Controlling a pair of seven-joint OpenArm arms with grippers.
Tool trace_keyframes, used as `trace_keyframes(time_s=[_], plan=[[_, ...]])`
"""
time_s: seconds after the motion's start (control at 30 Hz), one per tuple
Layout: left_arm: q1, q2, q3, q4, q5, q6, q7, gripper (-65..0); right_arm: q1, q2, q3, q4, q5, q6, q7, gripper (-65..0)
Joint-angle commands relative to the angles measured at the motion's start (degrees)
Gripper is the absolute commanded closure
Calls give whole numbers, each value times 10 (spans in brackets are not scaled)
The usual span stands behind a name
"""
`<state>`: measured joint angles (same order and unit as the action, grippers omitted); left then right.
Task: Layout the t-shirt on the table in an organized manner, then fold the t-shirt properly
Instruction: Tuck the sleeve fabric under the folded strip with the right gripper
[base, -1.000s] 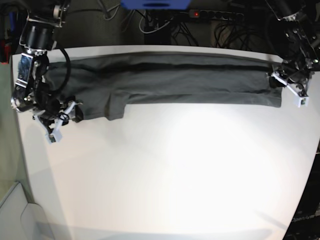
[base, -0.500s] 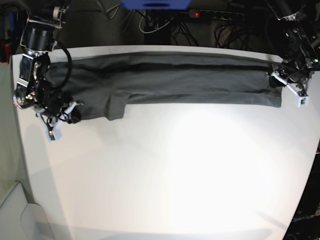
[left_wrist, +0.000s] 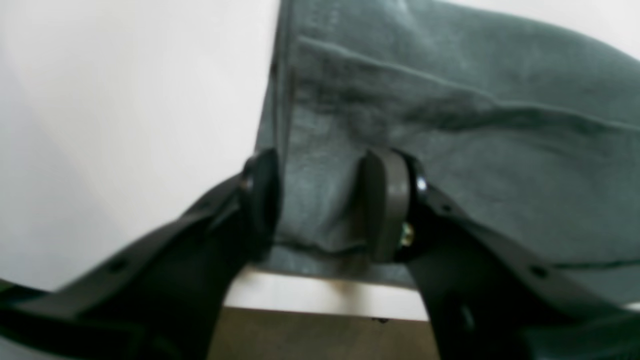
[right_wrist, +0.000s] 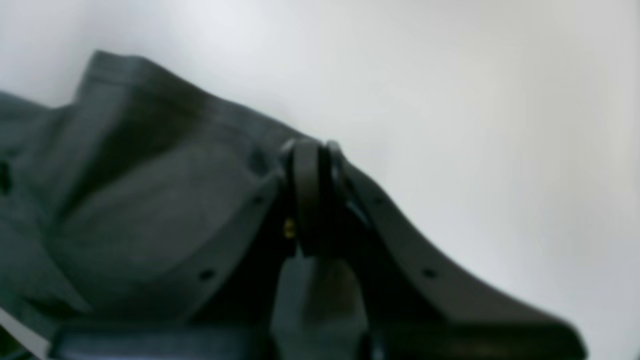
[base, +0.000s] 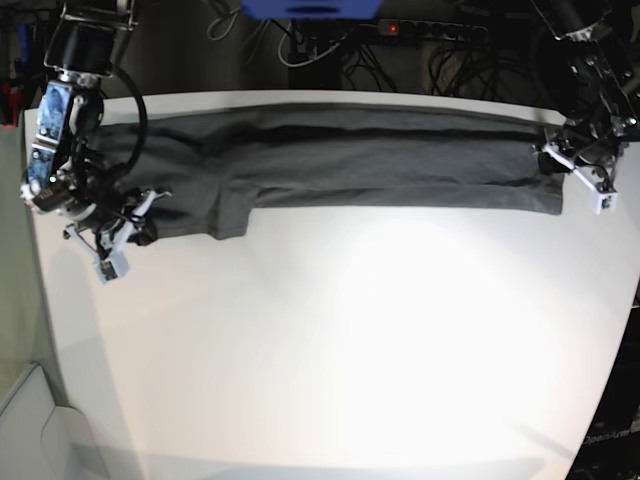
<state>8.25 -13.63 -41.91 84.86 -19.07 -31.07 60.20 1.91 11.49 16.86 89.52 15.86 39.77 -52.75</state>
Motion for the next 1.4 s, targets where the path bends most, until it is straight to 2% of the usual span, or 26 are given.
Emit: trace_keyframes(time_s=[0.0, 0.23, 0.37, 0.57, 0.97, 1.13, 1.37], plan=[[-6, -9, -2, 11, -5, 2, -6, -276, -1, 1, 4, 29, 10, 2, 7, 0], [-6, -9, -2, 6, -5, 2, -6, -276, -66, -18, 9, 201, 11, 2, -47, 0], [-6, -9, -2, 6, -5, 2, -6, -276, -115, -22, 9, 253, 11, 2, -55, 0], [-6, -9, -2, 6, -5, 2, -6, -276, -163, -31, 14, 255, 11, 2, -49, 0], [-3, -10, -2, 6, -5, 2, -6, -276, -184, -33, 121, 253, 9, 2, -54, 0], [-1, -11, -2, 7, -5, 2, -6, -276, -204, -34, 121, 247, 9, 2, -49, 0], [0, -11, -2, 6, -5, 2, -6, -276, -189, -34, 121, 207, 9, 2, -48, -4]])
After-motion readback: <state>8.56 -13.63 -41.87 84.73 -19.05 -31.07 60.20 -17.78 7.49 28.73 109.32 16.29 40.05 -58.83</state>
